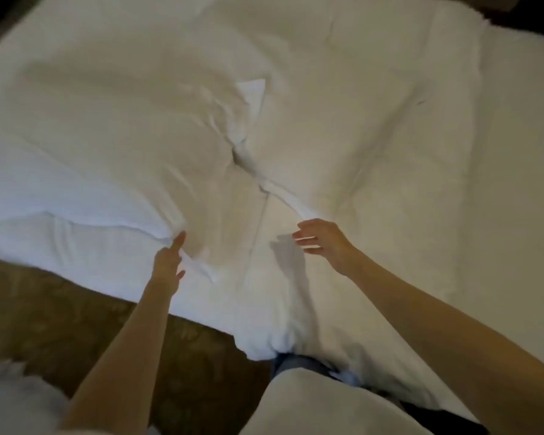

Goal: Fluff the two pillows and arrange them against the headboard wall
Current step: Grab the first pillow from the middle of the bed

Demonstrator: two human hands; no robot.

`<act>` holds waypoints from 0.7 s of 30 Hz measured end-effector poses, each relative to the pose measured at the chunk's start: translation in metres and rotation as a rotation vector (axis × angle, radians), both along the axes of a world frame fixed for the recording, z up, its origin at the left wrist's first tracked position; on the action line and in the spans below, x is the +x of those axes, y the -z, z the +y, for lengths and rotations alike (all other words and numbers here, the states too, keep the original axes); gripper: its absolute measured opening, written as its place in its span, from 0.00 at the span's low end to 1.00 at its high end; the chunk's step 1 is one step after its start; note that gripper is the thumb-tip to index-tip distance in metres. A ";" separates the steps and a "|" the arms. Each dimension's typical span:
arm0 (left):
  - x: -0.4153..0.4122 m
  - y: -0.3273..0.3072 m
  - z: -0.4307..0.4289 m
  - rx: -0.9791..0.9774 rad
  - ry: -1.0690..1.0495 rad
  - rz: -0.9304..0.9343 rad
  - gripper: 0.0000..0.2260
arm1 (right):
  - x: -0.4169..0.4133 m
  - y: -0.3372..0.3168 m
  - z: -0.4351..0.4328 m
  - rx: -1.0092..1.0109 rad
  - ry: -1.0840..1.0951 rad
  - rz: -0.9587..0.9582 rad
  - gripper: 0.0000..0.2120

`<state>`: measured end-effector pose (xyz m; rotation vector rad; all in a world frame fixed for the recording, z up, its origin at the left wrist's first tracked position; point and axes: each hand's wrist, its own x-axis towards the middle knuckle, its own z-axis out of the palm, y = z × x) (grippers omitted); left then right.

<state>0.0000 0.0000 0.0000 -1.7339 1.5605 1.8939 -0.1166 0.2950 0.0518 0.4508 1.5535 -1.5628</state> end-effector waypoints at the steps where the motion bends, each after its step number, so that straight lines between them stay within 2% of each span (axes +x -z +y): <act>1: -0.005 0.002 -0.003 0.044 0.012 0.025 0.24 | -0.001 0.003 -0.008 -0.003 -0.006 0.002 0.07; 4: -0.021 0.009 -0.001 0.127 0.036 0.069 0.31 | -0.006 0.009 -0.029 0.026 -0.038 0.002 0.08; 6: -0.027 0.018 0.007 0.156 0.001 0.103 0.28 | -0.008 0.014 -0.041 0.026 -0.057 0.001 0.08; 8: -0.032 0.027 0.013 0.117 -0.025 0.139 0.20 | -0.009 0.018 -0.053 0.006 -0.063 0.004 0.08; 14: -0.029 0.037 0.024 -0.111 0.048 0.085 0.22 | -0.015 0.033 -0.083 -0.105 -0.025 0.004 0.08; 16: -0.022 0.030 0.024 -0.119 0.064 0.130 0.20 | -0.019 0.036 -0.098 -0.095 -0.035 -0.012 0.13; 18: -0.017 0.015 0.029 -0.117 0.063 0.206 0.17 | -0.023 0.033 -0.114 -0.053 -0.087 -0.045 0.23; 21: -0.017 -0.020 0.035 -0.122 0.077 0.278 0.07 | -0.028 0.023 -0.140 -0.095 -0.175 -0.103 0.31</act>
